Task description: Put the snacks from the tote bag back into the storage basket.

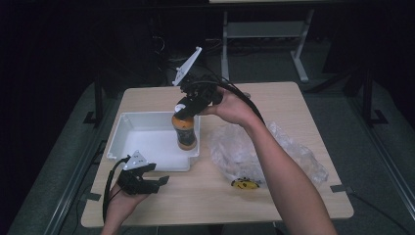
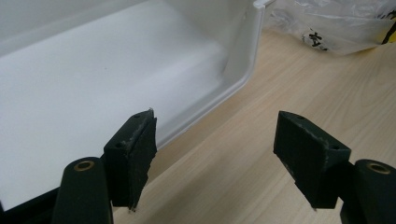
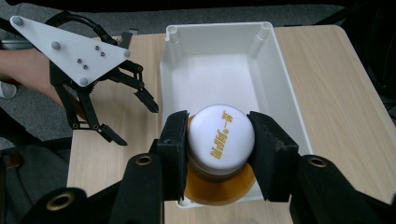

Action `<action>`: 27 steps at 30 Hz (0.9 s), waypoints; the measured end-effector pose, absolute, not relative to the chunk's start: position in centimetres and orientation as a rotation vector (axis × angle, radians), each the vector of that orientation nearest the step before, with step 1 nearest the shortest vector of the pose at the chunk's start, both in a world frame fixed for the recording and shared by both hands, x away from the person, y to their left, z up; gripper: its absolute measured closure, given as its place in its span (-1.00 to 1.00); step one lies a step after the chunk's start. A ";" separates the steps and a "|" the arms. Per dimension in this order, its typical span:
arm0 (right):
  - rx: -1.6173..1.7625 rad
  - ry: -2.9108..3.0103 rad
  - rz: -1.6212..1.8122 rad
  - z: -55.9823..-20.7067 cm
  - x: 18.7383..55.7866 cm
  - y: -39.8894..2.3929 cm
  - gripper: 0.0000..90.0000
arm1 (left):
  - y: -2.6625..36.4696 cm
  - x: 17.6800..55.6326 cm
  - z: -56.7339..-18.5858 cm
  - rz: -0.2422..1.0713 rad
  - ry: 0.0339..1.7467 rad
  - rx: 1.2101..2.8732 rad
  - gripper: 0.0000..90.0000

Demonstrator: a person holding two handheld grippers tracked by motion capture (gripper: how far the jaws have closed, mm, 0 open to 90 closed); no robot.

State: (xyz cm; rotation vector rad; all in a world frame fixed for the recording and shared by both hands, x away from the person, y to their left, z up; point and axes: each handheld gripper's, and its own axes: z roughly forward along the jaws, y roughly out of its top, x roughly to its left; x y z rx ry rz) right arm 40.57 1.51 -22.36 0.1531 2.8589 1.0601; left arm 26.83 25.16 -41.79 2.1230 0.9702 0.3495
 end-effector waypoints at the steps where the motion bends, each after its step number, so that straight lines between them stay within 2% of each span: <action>1: 0.150 2.862 1.054 -22.4 40.6 1.6 0.31 | 25.2 26.8 -41.8 0.350 0.970 2.124 -0.35; 27: 0.201 2.887 1.042 -25.7 41.4 2.5 0.31 | 25.3 26.9 -42.0 0.349 0.973 2.129 -0.34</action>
